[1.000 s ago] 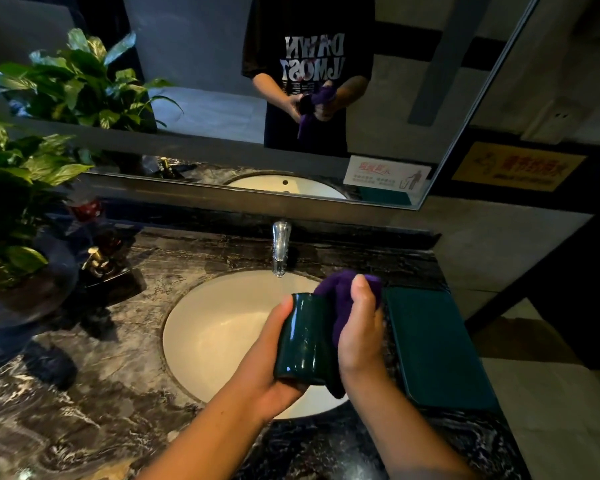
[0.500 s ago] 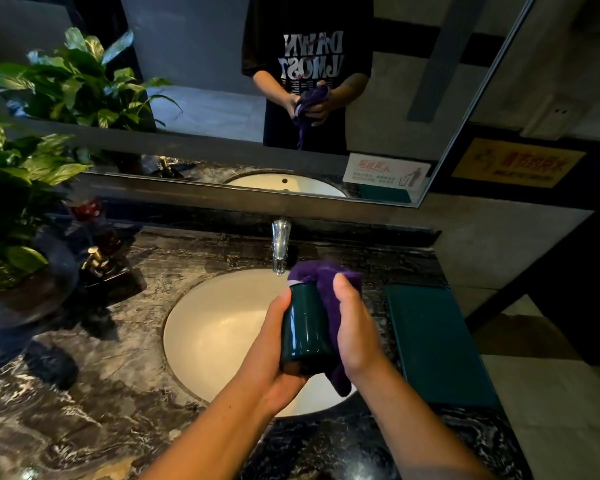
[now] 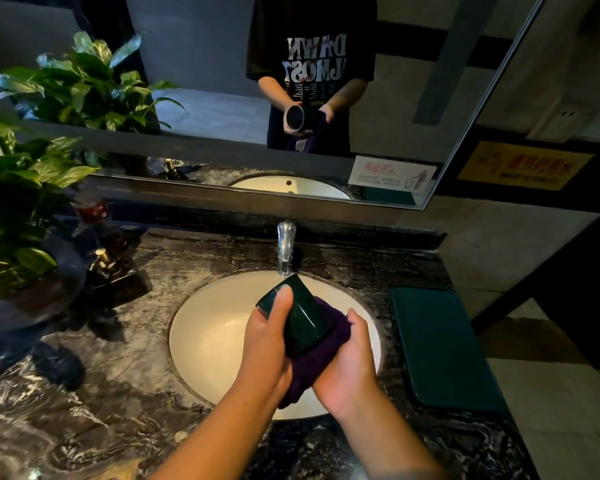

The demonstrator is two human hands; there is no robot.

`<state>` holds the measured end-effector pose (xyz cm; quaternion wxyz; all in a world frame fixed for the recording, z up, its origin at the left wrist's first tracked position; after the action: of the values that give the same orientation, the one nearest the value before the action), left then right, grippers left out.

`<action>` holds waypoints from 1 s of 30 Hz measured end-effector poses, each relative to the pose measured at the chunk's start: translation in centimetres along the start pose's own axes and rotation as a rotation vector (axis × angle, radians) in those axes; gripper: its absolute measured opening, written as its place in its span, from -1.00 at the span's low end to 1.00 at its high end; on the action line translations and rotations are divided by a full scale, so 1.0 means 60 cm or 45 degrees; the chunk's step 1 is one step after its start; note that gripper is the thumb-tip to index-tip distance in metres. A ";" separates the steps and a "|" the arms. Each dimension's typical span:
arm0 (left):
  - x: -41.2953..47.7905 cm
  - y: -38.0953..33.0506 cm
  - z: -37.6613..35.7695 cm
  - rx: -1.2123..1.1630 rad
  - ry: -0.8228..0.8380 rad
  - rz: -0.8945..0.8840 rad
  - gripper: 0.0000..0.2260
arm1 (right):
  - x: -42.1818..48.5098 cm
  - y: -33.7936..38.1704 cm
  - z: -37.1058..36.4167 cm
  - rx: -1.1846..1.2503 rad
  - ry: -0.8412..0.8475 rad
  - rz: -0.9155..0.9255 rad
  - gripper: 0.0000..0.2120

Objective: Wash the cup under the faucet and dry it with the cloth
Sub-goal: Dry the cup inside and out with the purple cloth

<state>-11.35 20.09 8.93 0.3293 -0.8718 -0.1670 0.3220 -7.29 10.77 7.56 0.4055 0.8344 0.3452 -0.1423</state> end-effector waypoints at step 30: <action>-0.048 -0.049 -0.071 0.745 0.305 -0.549 -0.36 | -0.013 0.054 0.033 0.226 0.065 -0.057 -0.31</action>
<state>-10.86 18.78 14.69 0.6417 -0.7171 -0.2080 0.1751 -5.51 7.45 8.57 0.3176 0.8625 0.3599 -0.1600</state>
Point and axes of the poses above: each hand's wrist, its own x-axis towards the middle knuckle, its own z-axis out of the back of the hand, y = z × x, the point moved 10 cm from there along x, towards the middle knuckle, and after that the axes turned 4 degrees about z, right-handed, at the moved point
